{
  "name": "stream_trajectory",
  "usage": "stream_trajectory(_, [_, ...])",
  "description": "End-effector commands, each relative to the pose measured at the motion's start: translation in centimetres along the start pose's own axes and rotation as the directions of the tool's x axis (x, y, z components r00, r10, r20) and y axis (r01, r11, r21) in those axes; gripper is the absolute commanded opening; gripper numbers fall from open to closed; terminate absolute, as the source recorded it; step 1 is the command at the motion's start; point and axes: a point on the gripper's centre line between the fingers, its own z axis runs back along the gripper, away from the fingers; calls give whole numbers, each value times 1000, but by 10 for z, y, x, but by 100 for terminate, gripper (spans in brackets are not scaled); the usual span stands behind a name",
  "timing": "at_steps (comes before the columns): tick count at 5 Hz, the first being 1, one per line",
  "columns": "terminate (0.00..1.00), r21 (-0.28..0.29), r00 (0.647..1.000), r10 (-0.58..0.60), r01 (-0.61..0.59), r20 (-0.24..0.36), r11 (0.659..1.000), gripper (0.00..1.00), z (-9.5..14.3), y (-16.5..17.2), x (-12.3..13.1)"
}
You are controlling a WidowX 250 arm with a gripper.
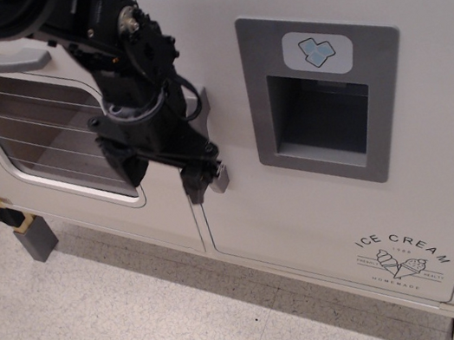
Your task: Open fridge
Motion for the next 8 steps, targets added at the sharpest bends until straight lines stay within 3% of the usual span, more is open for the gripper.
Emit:
stream_trajectory(1, [0,3,989,26,-27,147,1000,100,2,-4,39])
stream_trajectory(2, [0,32,971,59,-68,232,997,100,1,-10,48])
stream_trajectory(3, [0,35,965,54,-65,256,997,100,1,-11,59])
stream_trajectory(4, [0,23,970,37,-44,239,999,0,-1,-13,58])
stream_trajectory(6, [0,-11,969,14,-12,247,1000,0,2,-3,61])
stream_trajectory(8, [0,-49,970,-2,14,244,999,0,23,-1,28])
